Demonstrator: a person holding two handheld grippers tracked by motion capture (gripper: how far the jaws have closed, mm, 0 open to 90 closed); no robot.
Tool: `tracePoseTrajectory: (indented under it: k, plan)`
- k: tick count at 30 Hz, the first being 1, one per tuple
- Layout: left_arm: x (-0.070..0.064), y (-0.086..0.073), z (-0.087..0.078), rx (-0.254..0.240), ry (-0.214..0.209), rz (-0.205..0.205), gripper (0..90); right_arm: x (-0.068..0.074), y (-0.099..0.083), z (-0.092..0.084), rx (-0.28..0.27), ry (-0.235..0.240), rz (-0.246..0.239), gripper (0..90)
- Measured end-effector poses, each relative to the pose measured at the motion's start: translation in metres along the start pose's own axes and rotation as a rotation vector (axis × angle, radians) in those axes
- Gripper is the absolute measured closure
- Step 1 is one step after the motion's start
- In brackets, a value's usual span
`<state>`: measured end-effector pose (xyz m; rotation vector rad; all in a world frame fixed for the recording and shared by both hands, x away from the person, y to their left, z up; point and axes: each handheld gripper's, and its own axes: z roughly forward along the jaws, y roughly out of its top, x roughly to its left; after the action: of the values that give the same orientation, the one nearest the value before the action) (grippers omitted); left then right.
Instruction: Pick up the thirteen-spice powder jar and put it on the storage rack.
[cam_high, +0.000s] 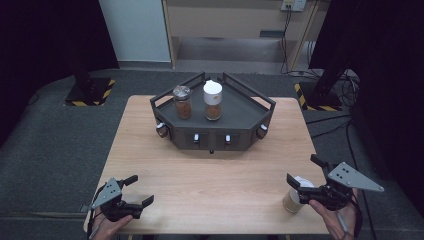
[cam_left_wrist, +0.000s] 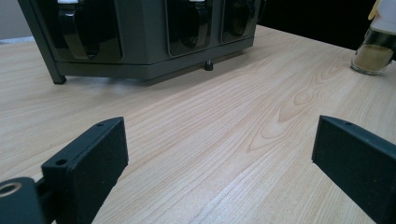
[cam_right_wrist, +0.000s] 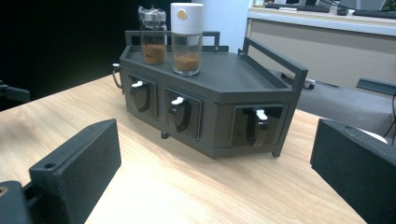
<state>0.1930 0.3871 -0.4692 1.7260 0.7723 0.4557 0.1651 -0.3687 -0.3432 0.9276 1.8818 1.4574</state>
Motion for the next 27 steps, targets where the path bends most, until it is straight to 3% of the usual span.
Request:
tracePoseTrajectory:
  k: [19,27]
  plan:
    - [-0.001,0.0,0.0,-0.003,-0.002,0.009,2.3,0.008,-0.048,-0.014,0.015,-0.036,0.034,1.6]
    - [0.0,0.0,-0.001,-0.006,-0.004,0.011,2.3,0.009,-0.06,-0.016,0.01,-0.046,0.041,1.7]
